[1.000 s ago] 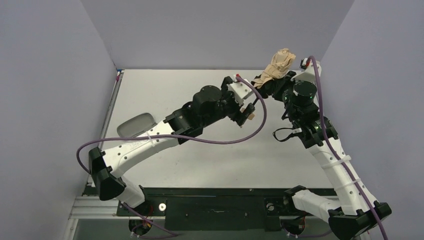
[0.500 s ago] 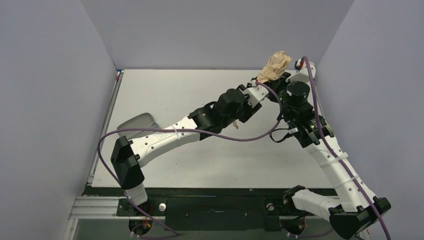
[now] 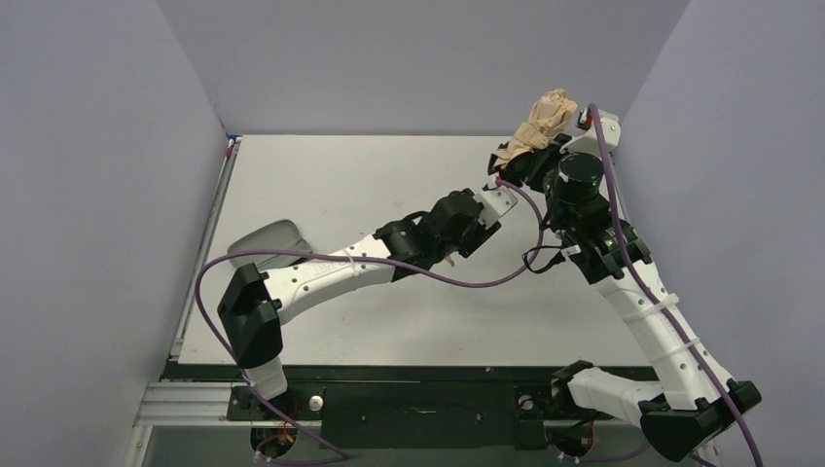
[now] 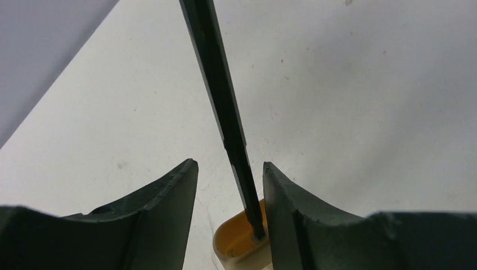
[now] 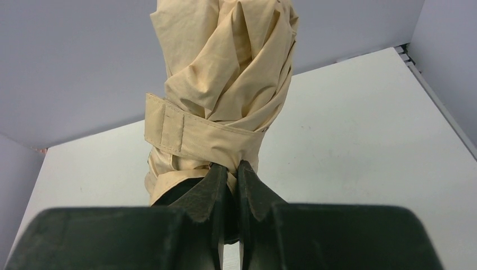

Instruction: Open the umbrella

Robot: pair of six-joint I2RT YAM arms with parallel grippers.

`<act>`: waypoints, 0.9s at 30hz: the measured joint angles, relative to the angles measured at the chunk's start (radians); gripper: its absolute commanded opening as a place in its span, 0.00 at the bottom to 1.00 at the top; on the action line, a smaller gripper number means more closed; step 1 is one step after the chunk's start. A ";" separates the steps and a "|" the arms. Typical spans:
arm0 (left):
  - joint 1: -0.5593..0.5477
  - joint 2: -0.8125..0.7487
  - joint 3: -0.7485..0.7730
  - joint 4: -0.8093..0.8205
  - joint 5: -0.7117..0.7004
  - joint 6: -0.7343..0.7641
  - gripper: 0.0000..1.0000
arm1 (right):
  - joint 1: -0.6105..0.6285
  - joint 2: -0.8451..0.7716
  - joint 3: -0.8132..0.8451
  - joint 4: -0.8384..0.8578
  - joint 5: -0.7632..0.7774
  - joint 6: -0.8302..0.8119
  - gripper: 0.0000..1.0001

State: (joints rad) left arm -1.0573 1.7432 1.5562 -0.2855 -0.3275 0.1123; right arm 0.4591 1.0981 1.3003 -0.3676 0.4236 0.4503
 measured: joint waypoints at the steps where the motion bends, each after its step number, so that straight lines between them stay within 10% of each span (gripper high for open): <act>1: -0.001 0.000 -0.012 -0.009 0.002 -0.004 0.44 | 0.000 0.000 0.005 0.002 0.005 -0.004 0.00; 27: -0.002 -0.119 -0.254 -0.054 0.042 -0.057 0.44 | -0.108 0.043 0.088 0.075 -0.008 -0.077 0.00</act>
State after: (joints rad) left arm -1.0588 1.6238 1.3022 -0.3397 -0.2855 0.0555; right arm 0.3508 1.1412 1.3880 -0.2928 0.4152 0.3733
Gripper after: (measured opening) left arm 0.444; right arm 0.042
